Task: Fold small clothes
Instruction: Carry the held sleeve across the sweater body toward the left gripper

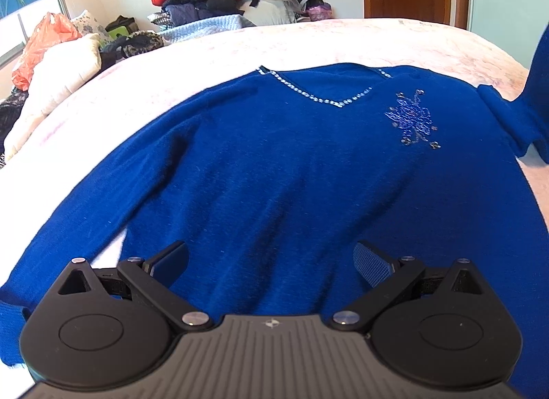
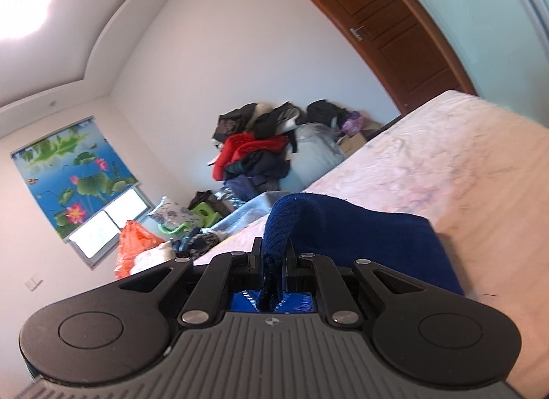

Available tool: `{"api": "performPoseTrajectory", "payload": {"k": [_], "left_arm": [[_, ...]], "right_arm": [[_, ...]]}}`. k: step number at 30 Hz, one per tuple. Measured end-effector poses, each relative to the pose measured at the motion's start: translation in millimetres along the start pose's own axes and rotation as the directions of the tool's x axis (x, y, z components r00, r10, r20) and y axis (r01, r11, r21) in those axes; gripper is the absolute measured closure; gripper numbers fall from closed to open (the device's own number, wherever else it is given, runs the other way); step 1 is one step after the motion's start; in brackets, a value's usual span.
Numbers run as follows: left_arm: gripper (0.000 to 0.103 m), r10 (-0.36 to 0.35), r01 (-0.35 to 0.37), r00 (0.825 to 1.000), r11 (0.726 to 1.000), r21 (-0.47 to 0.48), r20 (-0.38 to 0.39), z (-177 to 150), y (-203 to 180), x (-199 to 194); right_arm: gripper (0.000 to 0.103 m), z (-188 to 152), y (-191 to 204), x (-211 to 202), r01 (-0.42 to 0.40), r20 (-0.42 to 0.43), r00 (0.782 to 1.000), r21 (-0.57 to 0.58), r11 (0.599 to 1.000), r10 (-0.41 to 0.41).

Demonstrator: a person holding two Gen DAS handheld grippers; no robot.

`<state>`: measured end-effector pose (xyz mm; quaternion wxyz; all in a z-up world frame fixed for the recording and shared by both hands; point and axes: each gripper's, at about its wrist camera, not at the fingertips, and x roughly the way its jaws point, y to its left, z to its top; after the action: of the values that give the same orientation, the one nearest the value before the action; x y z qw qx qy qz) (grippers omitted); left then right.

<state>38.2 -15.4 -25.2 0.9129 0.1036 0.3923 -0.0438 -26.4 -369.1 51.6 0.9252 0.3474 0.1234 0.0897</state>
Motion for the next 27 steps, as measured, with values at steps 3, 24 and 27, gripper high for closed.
{"api": "performPoseTrajectory", "payload": {"k": [3, 24, 27], "left_arm": [[0.000, 0.003, -0.003, 1.000, 1.000, -0.010, 0.009, 1.0, 7.7, 0.4], [0.000, 0.086, -0.083, 0.996, 0.987, -0.135, 0.015, -3.2, 86.8, 2.2], [0.000, 0.089, -0.087, 0.996, 0.985, -0.146, 0.009, -5.3, 97.2, 2.1]], "right_arm": [[0.091, 5.3, 13.2, 7.2, -0.026, 0.006, 1.000, -0.016, 1.000, 0.026], [0.091, -46.5, 110.3, 139.8, -0.169, -0.227, 0.964, -0.108, 0.980, 0.141], [0.091, -62.0, 121.7, 166.5, -0.176, -0.275, 0.951, -0.110, 0.978, 0.140]]}}
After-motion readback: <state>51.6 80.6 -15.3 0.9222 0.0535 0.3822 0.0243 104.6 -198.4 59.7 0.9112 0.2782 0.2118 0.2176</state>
